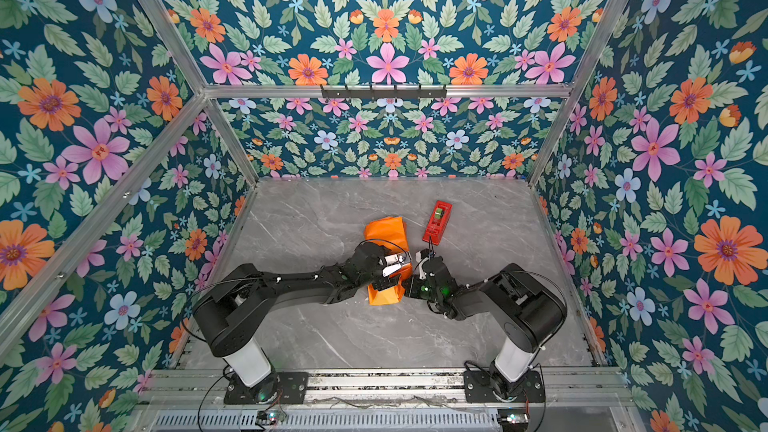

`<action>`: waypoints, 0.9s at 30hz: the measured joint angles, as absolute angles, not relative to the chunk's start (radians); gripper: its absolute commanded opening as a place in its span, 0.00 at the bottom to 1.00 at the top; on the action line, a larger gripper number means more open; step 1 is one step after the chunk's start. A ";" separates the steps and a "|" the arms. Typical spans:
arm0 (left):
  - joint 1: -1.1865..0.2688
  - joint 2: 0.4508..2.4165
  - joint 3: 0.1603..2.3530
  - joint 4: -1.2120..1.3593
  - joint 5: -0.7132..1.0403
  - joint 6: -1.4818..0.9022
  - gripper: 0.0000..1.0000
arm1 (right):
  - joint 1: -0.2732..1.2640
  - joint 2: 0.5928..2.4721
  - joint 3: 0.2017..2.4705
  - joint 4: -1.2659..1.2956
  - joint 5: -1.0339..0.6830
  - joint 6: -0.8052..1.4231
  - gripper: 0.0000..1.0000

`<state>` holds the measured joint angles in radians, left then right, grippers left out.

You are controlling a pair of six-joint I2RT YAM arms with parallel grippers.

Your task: Wrap the gift box in paper

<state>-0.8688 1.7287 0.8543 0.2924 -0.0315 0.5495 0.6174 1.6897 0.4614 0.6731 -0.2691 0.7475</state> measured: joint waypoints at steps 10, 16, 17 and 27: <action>-0.869 1.726 0.855 0.287 -0.036 0.550 0.80 | 0.665 1.667 0.393 0.730 -0.315 0.756 0.00; -0.869 1.723 0.859 0.278 -0.038 0.546 0.82 | 0.686 1.601 0.375 0.671 -0.338 0.758 0.00; -0.869 1.721 0.861 0.273 -0.038 0.544 0.82 | 0.685 1.576 0.375 0.649 -0.337 0.756 0.00; -0.868 1.703 0.865 0.240 -0.027 0.500 0.82 | 0.661 1.512 0.427 0.564 -0.293 0.725 0.00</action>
